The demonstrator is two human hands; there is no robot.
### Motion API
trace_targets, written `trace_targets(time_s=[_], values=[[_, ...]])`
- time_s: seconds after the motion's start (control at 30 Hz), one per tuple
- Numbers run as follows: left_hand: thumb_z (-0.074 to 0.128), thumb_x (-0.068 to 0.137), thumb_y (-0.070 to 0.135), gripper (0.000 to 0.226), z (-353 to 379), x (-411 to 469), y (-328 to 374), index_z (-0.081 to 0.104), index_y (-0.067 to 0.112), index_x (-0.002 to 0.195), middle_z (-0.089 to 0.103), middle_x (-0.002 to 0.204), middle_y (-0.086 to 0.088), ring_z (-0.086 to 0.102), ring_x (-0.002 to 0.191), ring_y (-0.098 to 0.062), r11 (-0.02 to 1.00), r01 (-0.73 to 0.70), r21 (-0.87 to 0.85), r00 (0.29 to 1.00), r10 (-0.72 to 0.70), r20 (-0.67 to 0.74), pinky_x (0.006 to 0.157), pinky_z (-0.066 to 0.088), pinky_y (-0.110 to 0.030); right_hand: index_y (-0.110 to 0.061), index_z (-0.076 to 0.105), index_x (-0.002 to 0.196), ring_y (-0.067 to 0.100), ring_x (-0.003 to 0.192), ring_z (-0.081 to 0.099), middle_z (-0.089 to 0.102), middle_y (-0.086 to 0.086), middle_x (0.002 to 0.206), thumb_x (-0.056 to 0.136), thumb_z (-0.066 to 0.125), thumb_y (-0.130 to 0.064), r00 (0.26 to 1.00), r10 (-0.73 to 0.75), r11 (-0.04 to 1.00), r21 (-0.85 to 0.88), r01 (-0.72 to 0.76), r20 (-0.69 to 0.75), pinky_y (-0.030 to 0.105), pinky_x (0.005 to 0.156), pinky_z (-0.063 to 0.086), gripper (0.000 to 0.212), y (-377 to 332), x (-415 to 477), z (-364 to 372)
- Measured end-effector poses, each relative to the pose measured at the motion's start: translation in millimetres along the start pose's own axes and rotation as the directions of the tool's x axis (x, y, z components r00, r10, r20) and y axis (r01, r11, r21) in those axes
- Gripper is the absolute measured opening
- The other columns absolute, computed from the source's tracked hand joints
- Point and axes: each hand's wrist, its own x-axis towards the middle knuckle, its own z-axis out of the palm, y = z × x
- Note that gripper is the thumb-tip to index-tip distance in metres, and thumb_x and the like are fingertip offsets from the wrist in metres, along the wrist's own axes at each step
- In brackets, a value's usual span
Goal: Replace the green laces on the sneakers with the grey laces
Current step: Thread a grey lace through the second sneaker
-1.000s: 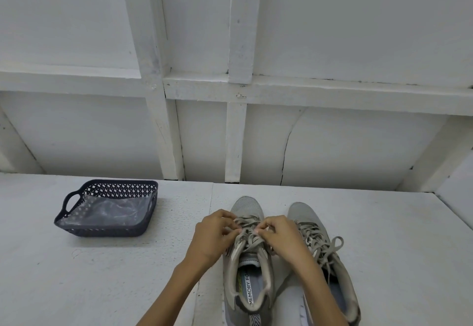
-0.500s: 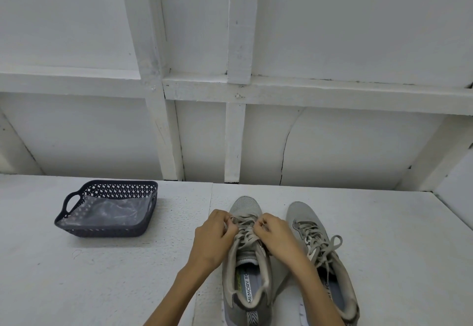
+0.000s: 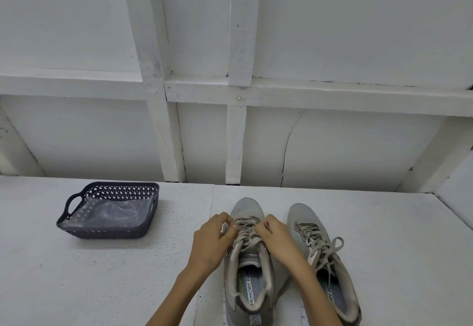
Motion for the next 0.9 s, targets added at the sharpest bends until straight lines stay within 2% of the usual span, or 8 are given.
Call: trace_targets(time_s=[0.1,0.2,0.37,0.53,0.67,0.73,0.8,0.9], values=[[0.052,0.094,0.035,0.014,5.6,-4.8,-0.3,0.055,0.026,0.084,0.067,0.089,0.011,0.06,0.072,-0.007,0.998,0.034,-0.049,0.998,-0.037,-0.056,0.068,0.042,-0.024,-0.014,0.042,0.077,0.009,0.066,0.04,0.046,-0.001,0.075,0.099,0.045,-0.023,0.992,0.091,0.979,0.189,-0.073,-0.09,0.026,0.059,0.032,0.024,6.1,-1.6,3.7],[0.052,0.093,0.036,0.015,6.1,-2.6,2.5,0.057,0.026,0.084,0.069,0.091,0.011,0.064,0.079,-0.009,0.997,0.068,-0.048,0.997,-0.069,-0.03,0.077,0.048,-0.029,-0.015,0.042,0.073,0.011,0.062,0.038,0.044,-0.001,0.07,0.098,0.047,-0.025,0.991,0.104,0.962,0.26,-0.08,-0.081,0.03,0.06,0.03,0.027,7.6,1.6,4.0],[0.057,0.09,0.05,0.024,-1.1,8.6,6.8,0.058,0.029,0.081,0.058,0.064,0.012,0.049,0.054,-0.003,0.998,0.022,0.065,0.999,-0.024,0.024,0.065,0.039,-0.025,-0.018,0.053,0.074,0.007,0.06,0.045,0.052,-0.006,0.065,0.095,0.058,-0.032,0.997,-0.031,0.993,0.116,0.039,-0.065,0.022,0.056,0.033,0.025,10.3,5.8,4.3],[0.054,0.095,0.037,0.017,2.8,0.1,2.0,0.053,0.029,0.08,0.068,0.08,0.014,0.054,0.052,-0.005,1.0,0.01,-0.019,0.999,-0.011,-0.034,0.062,0.039,-0.024,-0.016,0.048,0.072,0.009,0.059,0.042,0.049,-0.003,0.066,0.097,0.05,-0.013,0.984,-0.009,0.983,0.181,0.042,-0.177,0.02,0.054,0.032,0.025,18.5,3.2,11.5],[0.053,0.096,0.033,0.015,5.0,-8.0,1.8,0.053,0.027,0.083,0.07,0.085,0.016,0.057,0.051,-0.001,0.994,0.032,-0.107,0.997,-0.039,-0.066,0.061,0.04,-0.023,-0.011,0.048,0.074,0.011,0.06,0.041,0.051,0.003,0.068,0.095,0.053,-0.011,0.976,0.027,0.969,0.245,0.028,-0.218,0.021,0.054,0.031,0.022,21.4,0.4,13.3],[0.054,0.096,0.034,0.008,1.8,-5.2,0.9,0.05,0.032,0.09,0.068,0.093,0.017,0.063,0.058,0.002,0.987,0.012,-0.158,0.998,-0.021,-0.054,0.065,0.045,-0.025,-0.014,0.052,0.082,0.011,0.055,0.041,0.055,0.004,0.065,0.093,0.06,-0.02,0.98,0.019,0.97,0.241,0.03,-0.2,0.024,0.053,0.032,0.014,19.1,-0.6,8.1],[0.056,0.094,0.04,0.006,-2.2,0.3,-1.0,0.05,0.038,0.095,0.061,0.105,0.021,0.067,0.071,-0.001,0.984,-0.028,-0.177,1.0,0.026,-0.009,0.073,0.052,-0.03,-0.018,0.053,0.09,0.006,0.047,0.035,0.046,-0.007,0.052,0.089,0.066,-0.028,0.983,-0.035,0.967,0.241,0.078,-0.178,0.02,0.047,0.028,0.017,15.2,-3.8,0.6],[0.061,0.084,0.057,0.013,-8.2,5.0,-0.8,0.063,0.045,0.086,0.053,0.117,0.027,0.065,0.089,-0.002,0.99,-0.057,-0.127,0.99,0.073,0.121,0.082,0.053,-0.029,-0.017,0.066,0.082,0.0,0.045,0.042,0.054,-0.013,0.048,0.085,0.072,-0.024,0.987,-0.126,0.977,0.163,0.141,-0.097,0.013,0.048,0.03,0.01,7.3,-4.9,-9.1]])
